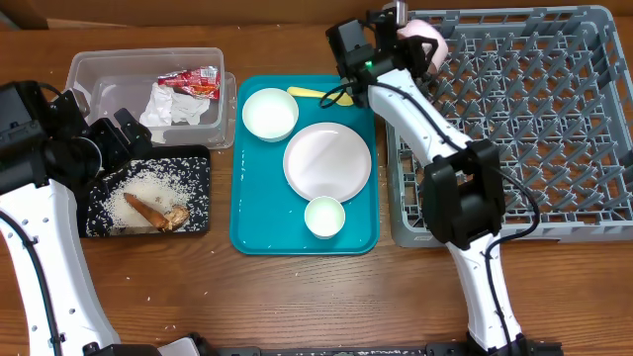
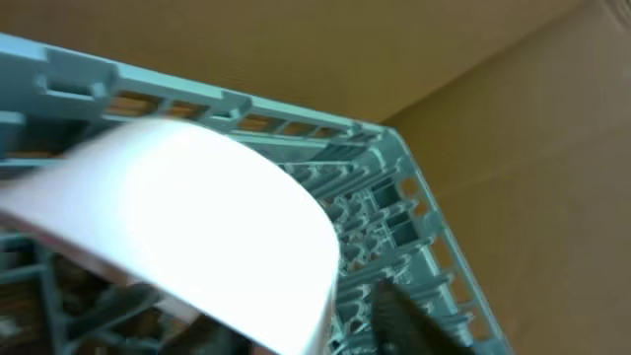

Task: Sort waste into correct bins and load items into the dishwasher
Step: 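Carry the pink bowl right and set it in the grey dish rack, then move the right gripper to the white bowl on the teal tray and grasp it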

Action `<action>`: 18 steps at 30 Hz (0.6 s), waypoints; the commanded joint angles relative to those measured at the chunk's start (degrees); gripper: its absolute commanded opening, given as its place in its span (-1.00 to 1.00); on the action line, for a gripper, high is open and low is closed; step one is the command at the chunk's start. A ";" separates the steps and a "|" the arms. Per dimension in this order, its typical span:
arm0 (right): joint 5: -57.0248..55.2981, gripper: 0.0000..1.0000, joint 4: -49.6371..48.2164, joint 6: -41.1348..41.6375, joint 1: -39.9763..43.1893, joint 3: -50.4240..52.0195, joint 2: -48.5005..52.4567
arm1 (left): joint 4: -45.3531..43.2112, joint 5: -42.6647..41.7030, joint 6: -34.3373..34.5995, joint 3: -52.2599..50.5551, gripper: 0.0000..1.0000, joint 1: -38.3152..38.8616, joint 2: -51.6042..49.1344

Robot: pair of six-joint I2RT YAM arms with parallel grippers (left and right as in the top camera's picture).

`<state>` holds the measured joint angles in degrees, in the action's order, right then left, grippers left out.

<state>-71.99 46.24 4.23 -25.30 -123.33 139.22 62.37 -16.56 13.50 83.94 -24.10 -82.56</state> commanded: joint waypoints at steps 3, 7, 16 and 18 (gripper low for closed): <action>0.11 0.34 -0.22 0.00 -1.75 -0.35 0.07 | 0.00 -0.63 -0.68 0.63 1.00 0.17 0.44; 0.79 0.38 -0.20 -2.36 -3.69 -0.46 -0.37 | 0.00 -0.63 -0.68 0.63 0.99 0.17 0.44; 34.51 0.68 3.30 -2.97 -7.06 -0.52 -7.93 | 0.00 -0.63 -0.68 0.63 1.00 0.17 0.44; 52.13 0.68 4.98 -2.97 -7.06 -0.52 -9.88 | 0.00 -0.63 -0.68 0.66 1.00 0.17 0.44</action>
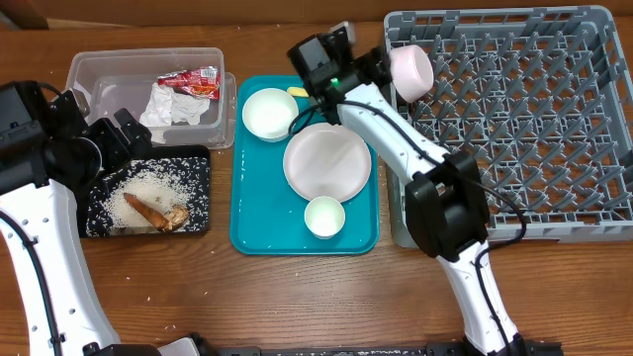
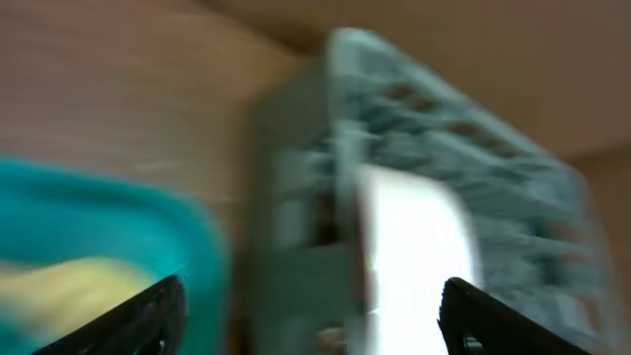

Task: Sort waste into correct bins and load items into the dishwasher
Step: 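Move the right gripper to the white bowl on the teal tray and grasp it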

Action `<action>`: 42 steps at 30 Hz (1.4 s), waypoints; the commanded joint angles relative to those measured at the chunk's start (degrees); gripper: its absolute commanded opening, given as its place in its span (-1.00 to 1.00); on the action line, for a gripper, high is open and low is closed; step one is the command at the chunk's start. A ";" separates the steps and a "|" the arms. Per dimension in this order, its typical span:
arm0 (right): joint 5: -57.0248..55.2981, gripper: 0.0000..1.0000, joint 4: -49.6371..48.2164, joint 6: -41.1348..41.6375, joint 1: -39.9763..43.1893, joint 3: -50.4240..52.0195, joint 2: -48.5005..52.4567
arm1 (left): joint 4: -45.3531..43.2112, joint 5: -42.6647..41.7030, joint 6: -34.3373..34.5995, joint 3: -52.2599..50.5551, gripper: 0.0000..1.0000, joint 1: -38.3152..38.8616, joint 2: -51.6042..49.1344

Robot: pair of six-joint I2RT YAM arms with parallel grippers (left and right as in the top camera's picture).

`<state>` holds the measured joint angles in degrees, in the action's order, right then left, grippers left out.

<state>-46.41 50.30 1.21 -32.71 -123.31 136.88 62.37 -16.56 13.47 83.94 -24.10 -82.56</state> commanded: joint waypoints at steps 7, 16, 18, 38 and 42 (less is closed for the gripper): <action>59.10 0.62 2.58 0.42 1.40 0.44 -7.85 | 0.00 -0.63 -0.66 0.63 0.99 0.17 0.44; 55.67 -0.17 -9.53 24.79 1.18 12.83 -7.52 | 0.00 -0.63 -0.66 0.66 1.00 0.17 0.44; 54.53 -0.18 -10.84 25.07 1.16 14.19 -7.37 | 0.00 -0.63 -0.66 0.66 1.00 0.17 0.44; 54.60 -0.39 -20.31 25.59 1.11 17.16 -2.56 | 0.00 -0.63 -0.66 0.66 1.00 0.17 0.44; 54.84 -0.58 -20.68 25.57 0.94 17.16 -1.40 | 0.00 -0.63 -0.66 0.63 0.99 0.17 0.46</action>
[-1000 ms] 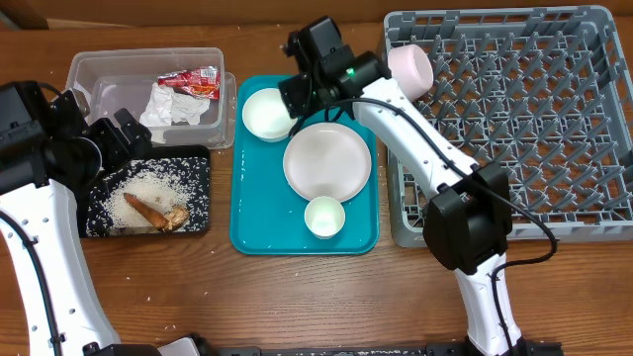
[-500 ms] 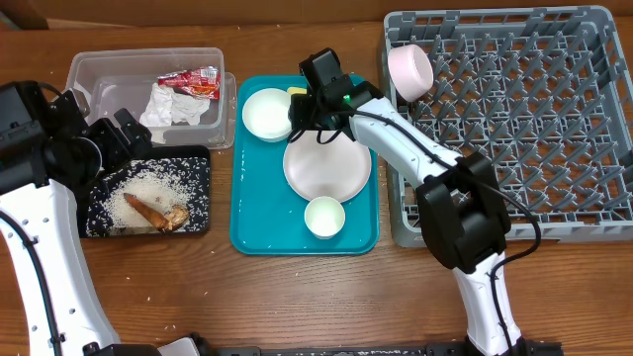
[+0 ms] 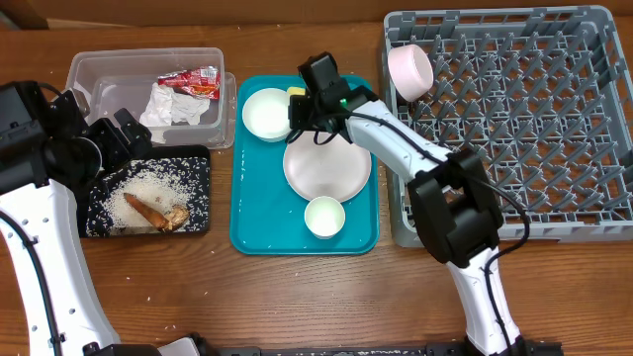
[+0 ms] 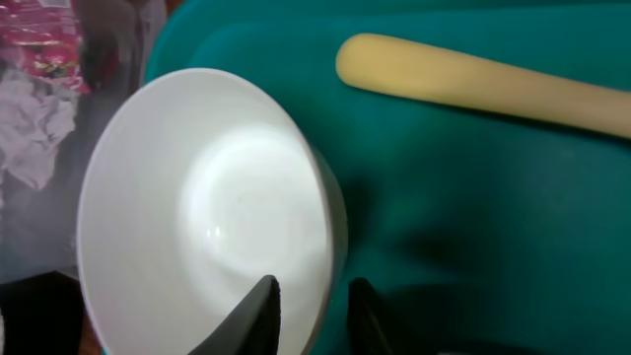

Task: Sort waste into correct bins and load items into the dishwasher
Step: 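Move the right gripper to the white bowl on the teal tray and grasp it, then carry the white bowl right and set it in the dish rack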

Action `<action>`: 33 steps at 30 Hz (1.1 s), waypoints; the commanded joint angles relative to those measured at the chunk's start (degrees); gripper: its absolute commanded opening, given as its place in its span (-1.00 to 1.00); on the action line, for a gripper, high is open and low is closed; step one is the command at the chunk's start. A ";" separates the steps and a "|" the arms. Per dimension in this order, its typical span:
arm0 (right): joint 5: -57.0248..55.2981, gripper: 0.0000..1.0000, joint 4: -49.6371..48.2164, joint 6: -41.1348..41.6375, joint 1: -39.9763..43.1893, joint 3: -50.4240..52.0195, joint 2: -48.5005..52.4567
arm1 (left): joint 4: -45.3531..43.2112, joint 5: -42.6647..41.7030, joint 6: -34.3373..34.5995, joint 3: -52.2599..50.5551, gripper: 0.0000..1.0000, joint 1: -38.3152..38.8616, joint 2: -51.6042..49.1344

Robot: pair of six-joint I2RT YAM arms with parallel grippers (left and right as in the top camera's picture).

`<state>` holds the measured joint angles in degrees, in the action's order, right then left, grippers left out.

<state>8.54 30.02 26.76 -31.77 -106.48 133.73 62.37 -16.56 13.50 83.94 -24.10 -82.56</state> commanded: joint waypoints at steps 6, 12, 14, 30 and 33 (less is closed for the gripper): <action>0.39 -0.92 -1.14 0.07 0.26 -0.44 1.46 | 0.00 -0.63 -0.68 0.63 1.00 0.17 0.44; 0.70 -0.92 2.80 -0.22 1.38 -5.03 -2.10 | 0.00 -0.63 -0.68 0.63 1.00 0.17 0.44; 0.44 -0.92 5.86 -2.95 2.10 -6.93 -6.10 | 0.00 -0.63 -0.68 0.63 1.00 0.17 0.44; -61.86 -0.92 43.36 1.01 11.58 -8.35 -40.33 | 0.00 -0.63 -0.68 0.63 0.99 0.17 0.44; -65.68 -0.92 50.10 3.85 11.54 -7.91 -39.85 | 0.00 -0.63 -0.68 0.63 1.00 0.17 0.44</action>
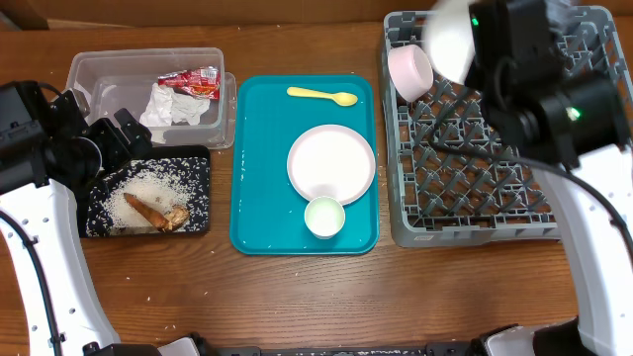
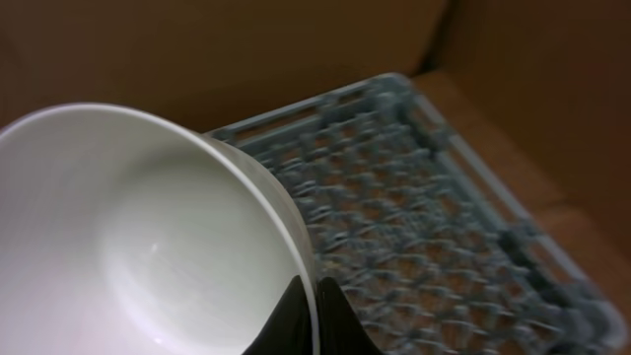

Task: Sort waste into correct bins and load items into the dishwasher
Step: 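Carry the white bowl right and set it in the dish rack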

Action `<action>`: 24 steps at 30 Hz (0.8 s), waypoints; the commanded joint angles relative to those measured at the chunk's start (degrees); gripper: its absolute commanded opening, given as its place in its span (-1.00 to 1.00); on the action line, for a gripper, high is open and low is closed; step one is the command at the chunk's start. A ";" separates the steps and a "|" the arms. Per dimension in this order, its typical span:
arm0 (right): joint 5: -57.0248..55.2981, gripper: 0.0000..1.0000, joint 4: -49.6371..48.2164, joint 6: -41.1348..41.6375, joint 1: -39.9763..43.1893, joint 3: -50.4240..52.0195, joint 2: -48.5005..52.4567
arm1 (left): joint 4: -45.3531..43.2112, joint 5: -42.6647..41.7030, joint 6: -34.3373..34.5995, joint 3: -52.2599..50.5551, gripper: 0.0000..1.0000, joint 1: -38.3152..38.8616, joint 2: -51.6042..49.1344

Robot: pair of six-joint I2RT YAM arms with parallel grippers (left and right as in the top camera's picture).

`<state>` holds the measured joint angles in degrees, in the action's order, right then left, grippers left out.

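Observation:
My right gripper (image 2: 314, 314) is shut on the rim of a white bowl (image 2: 148, 237), one finger inside and one outside. In the overhead view the bowl (image 1: 447, 38) hangs high over the far left corner of the grey dish rack (image 1: 514, 213), with the right gripper (image 1: 473, 44) beside it. A pink cup (image 1: 408, 69) lies on its side in that corner. On the teal tray (image 1: 257, 198) are a yellow spoon (image 1: 321, 95), a white plate (image 1: 331, 158) and a small pale green cup (image 1: 324, 216). My left gripper (image 1: 127, 133) rests at the far left by the bins.
A clear bin (image 1: 94, 69) holds a red wrapper and crumpled paper. In front of it a black tray (image 1: 198, 163) carries rice and a food scrap. Cardboard walls stand behind the rack (image 2: 424, 227).
The white bowl has left the tray. My right gripper, then astride its rim on the tray, is now shut on it and holds it high over the rack's far left corner.
My right gripper first held the pink cup over the rack's far left corner. Then the cup lay in the rack and the gripper was open, over the tray's far edge. Then its fingers straddled the white bowl's rim. Now the bowl is held above the rack.

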<state>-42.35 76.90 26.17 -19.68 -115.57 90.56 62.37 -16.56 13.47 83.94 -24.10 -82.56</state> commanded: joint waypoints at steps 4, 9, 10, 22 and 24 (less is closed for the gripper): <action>-14.21 -0.92 4.81 6.91 -0.55 6.01 8.50 | 0.00 -0.63 -0.66 0.63 1.00 0.17 0.44; -16.00 -0.92 4.42 6.88 -0.70 6.86 17.29 | 0.00 -0.63 -0.66 0.66 1.00 0.17 0.44; -16.63 -0.92 4.33 6.88 -0.90 6.86 19.47 | 0.00 -0.63 -0.66 0.63 1.00 0.17 0.44; -19.26 -0.92 7.43 11.52 -3.93 6.86 32.74 | 0.00 -0.63 -0.66 0.63 1.00 0.17 0.44; -21.05 -0.92 9.35 14.32 -3.93 6.86 32.85 | 0.00 -0.63 -0.66 0.63 1.00 0.17 0.44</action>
<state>-61.14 84.58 35.57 -23.44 -108.92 122.39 62.39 -16.56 13.50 83.94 -24.10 -82.56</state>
